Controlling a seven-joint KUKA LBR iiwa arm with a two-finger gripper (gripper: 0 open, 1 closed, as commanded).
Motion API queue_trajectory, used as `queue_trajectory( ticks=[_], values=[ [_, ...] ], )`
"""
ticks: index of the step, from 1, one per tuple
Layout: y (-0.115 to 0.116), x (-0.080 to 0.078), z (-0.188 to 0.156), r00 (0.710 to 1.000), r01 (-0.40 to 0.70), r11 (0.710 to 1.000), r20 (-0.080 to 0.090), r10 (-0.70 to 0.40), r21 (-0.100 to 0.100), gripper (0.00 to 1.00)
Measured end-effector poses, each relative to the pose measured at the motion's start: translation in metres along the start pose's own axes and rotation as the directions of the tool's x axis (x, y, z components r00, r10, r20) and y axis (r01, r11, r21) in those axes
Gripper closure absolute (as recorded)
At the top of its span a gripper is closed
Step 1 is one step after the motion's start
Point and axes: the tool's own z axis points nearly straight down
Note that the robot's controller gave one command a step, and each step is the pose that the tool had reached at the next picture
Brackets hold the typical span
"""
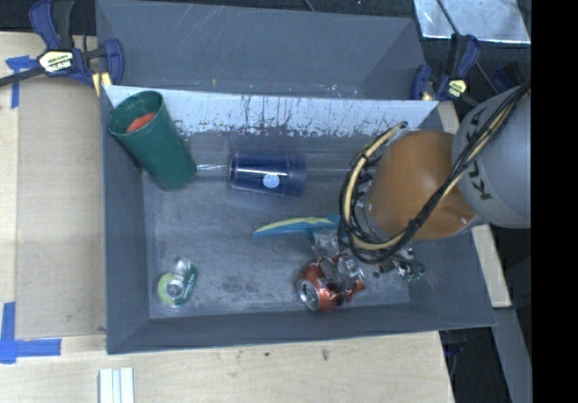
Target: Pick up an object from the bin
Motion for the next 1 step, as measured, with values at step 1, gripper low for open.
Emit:
queue_trajectory(
  ticks=[1],
  values=[
    [0.0004,-0.0007,-0.0171,1.0,0.0,1.0,0.002,0.0,-0.001,1.0]
  ],
)
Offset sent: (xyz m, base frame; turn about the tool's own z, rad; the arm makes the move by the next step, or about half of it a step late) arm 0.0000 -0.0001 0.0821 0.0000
